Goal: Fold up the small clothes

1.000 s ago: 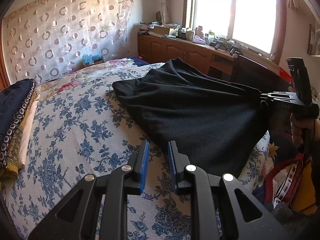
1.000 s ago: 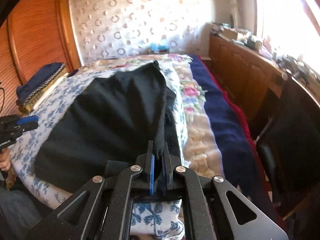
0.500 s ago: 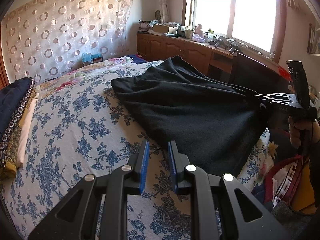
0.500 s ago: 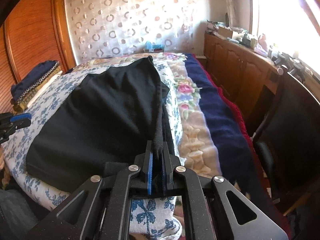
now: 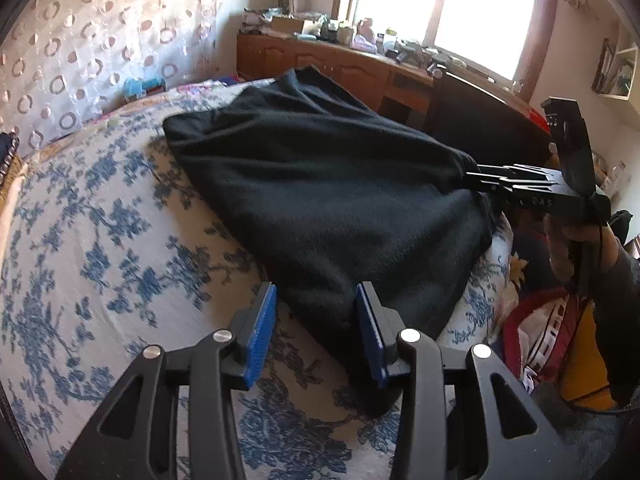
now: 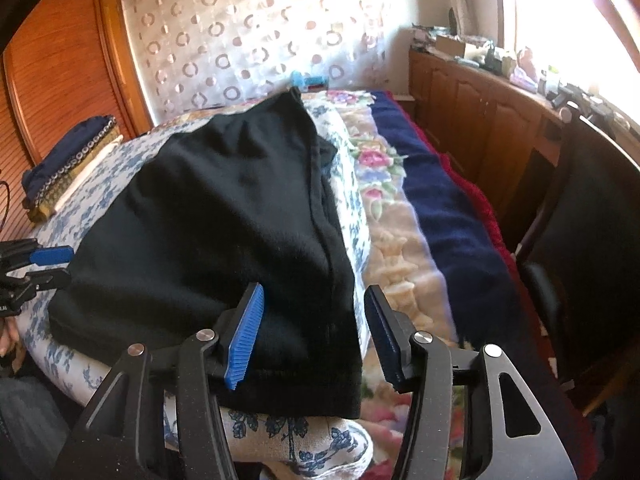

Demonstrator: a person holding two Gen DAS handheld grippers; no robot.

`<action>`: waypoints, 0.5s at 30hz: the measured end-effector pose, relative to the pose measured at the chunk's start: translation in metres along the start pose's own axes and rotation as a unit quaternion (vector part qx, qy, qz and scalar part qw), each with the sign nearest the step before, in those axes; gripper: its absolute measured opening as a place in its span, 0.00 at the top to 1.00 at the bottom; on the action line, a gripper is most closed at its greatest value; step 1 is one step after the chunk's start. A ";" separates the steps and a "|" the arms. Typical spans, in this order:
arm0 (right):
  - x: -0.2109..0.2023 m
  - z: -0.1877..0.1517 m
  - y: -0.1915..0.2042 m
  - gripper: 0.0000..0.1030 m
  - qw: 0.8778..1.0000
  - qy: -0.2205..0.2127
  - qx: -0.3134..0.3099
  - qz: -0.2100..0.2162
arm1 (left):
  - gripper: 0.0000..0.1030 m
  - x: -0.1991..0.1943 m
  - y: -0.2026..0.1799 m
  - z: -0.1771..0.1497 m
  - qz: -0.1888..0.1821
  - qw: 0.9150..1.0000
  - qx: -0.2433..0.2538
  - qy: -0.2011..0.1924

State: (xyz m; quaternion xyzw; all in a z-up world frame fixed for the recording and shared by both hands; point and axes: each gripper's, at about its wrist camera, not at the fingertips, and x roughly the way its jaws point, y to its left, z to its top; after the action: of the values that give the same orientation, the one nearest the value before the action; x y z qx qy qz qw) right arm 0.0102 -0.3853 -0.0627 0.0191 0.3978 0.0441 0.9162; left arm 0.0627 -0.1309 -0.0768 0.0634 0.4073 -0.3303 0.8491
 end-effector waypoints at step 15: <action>-0.010 0.003 0.005 0.39 1.000 -0.023 -0.006 0.012 | 0.93 -0.017 -0.006 0.000 -0.053 0.998 -0.001 -0.024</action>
State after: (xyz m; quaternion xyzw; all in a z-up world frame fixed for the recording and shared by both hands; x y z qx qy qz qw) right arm 0.0047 -0.3816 -0.0531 0.0198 0.3760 0.0570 0.9247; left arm 0.0515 -0.1268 -0.0637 0.0328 0.3897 -0.3763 0.8399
